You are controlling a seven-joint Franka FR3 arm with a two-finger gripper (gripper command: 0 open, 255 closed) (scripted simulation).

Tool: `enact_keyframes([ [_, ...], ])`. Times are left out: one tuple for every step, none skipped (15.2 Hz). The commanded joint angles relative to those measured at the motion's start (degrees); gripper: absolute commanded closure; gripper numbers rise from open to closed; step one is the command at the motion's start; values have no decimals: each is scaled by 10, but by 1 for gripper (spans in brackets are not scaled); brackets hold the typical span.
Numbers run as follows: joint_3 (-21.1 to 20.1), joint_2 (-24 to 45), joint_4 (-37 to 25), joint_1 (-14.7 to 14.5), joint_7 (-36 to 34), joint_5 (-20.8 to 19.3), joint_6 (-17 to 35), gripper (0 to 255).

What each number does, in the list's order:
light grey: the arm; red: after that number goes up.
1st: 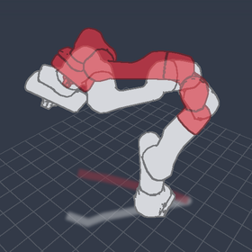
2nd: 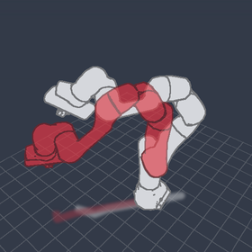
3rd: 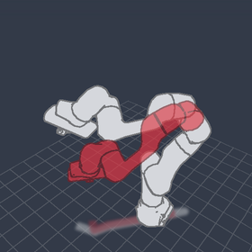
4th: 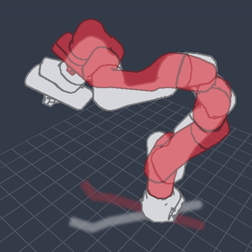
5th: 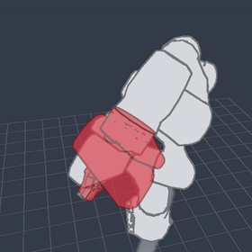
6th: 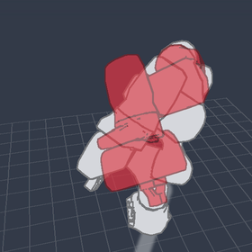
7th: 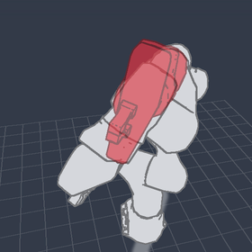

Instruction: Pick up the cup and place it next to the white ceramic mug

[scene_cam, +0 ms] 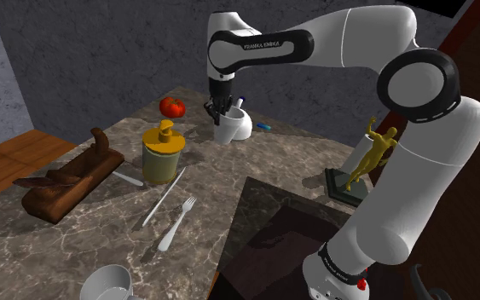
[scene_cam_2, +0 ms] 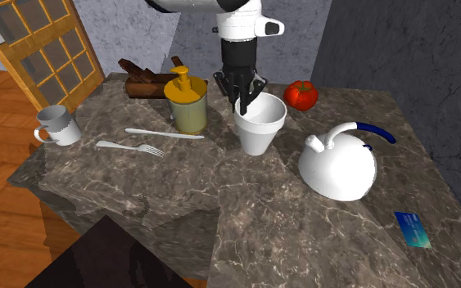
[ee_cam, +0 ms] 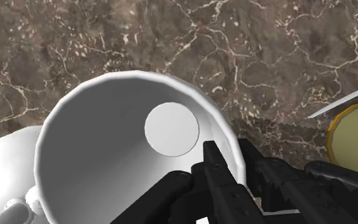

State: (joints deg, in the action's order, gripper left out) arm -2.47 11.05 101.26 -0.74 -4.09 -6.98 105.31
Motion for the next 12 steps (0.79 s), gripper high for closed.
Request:
enact_keyframes([
  [0,-3,-11,0,1,1,-13,255],
  [0,-4,-16,0,2,1,-21,255],
  [0,-6,-22,0,3,1,-28,255],
  [0,-7,-28,0,4,1,-35,255],
  [0,-8,-35,-1,4,2,-43,255],
  [-1,-9,-41,-1,5,2,-50,255],
  [-1,-10,-48,-1,6,2,-57,255],
  [-1,-10,-54,-1,7,2,-65,255],
  [-1,-11,-61,-1,7,2,-72,255],
  [-1,-12,-68,-1,8,2,-80,255],
  [-1,-12,-76,-1,9,3,-87,255],
  [-1,-12,-83,-1,10,3,-95,255],
])
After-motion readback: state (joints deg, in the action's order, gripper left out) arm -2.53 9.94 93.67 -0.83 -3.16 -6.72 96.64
